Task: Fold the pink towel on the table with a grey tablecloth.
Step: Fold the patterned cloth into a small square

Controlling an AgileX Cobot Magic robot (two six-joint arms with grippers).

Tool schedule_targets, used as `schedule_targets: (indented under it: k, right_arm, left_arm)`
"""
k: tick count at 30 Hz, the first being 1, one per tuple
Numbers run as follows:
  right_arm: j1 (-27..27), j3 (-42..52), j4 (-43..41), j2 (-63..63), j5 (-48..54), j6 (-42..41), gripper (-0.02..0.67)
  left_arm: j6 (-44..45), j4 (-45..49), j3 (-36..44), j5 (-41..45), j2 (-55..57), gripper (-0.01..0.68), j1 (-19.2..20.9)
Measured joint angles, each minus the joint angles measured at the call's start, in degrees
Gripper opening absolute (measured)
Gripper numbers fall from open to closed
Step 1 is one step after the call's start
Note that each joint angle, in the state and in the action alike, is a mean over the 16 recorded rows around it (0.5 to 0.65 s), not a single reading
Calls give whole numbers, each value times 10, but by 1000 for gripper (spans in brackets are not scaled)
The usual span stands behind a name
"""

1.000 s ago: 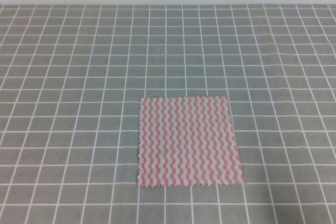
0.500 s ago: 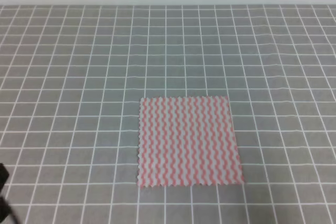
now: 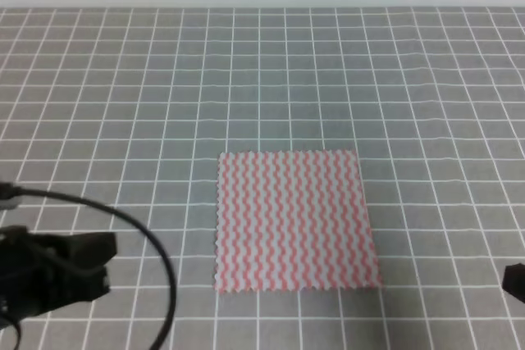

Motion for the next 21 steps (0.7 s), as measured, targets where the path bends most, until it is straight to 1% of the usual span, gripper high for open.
schedule_targets:
  k: [3, 5, 10, 12, 15, 17, 21]
  right_arm:
    - [11, -8, 32, 39, 8, -35, -17]
    - [26, -13, 54, 63, 6, -53, -16]
    - [91, -26, 103, 126, -31, -80, -16]
    - [124, -32, 117, 152, -54, -87, -16]
    - [173, -44, 131, 195, -91, -90, -16]
    - [201, -54, 133, 224, -114, -89, -16]
    - [239, -76, 126, 285, -151, -82, -16]
  left_arm:
    - [105, -100, -4, -19, 49, -3, -21]
    - [159, -153, -9, -32, 82, -3, -41]
    - [259, -249, -27, -63, 152, -3, -97]
    - [286, -274, -36, -74, 174, -3, -118]
    - [304, -287, -47, -85, 196, -3, -142]
    - [309, -290, -54, -89, 207, -3, -153]
    - [315, -290, -62, -91, 217, -3, -164]
